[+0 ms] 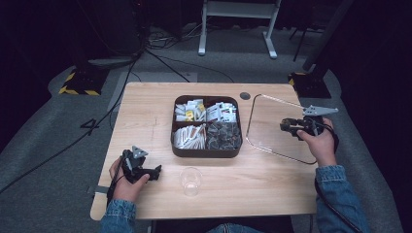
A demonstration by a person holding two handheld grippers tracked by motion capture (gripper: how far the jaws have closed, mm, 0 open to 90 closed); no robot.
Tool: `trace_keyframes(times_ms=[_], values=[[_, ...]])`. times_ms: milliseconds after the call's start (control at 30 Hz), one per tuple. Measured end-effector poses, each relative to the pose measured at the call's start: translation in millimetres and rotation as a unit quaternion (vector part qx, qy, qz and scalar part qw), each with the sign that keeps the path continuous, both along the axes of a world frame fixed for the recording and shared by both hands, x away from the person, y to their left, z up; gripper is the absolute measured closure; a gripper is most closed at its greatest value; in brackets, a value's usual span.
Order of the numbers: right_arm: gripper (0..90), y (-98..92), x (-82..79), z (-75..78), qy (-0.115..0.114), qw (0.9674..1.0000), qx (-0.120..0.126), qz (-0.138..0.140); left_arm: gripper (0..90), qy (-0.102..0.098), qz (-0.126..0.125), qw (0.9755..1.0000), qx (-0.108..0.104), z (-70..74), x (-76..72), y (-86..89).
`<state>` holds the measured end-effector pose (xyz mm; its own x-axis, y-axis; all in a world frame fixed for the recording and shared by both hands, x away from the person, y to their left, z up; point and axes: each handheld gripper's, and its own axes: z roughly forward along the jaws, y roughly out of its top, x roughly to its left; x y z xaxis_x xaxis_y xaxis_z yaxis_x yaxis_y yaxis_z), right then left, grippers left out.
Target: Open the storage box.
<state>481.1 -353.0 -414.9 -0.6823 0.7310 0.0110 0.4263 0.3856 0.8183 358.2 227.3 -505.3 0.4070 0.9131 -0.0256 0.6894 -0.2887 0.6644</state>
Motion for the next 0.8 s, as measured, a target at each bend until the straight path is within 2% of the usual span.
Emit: trace_keyframes(times_ms=[467, 800], values=[[58.9, -10.0, 5.5, -24.1, 0.022, 0.9994, -0.015, -0.023, 0.2, 0.0, -0.009, 1.0, 0.0, 0.2, 2.3, 0.2], [58.9, -9.7, 10.8, -43.6, 0.035, 0.9987, -0.026, -0.026, 0.2, 0.0, -0.011, 0.9999, 0.0, 0.1, 2.7, 0.4]])
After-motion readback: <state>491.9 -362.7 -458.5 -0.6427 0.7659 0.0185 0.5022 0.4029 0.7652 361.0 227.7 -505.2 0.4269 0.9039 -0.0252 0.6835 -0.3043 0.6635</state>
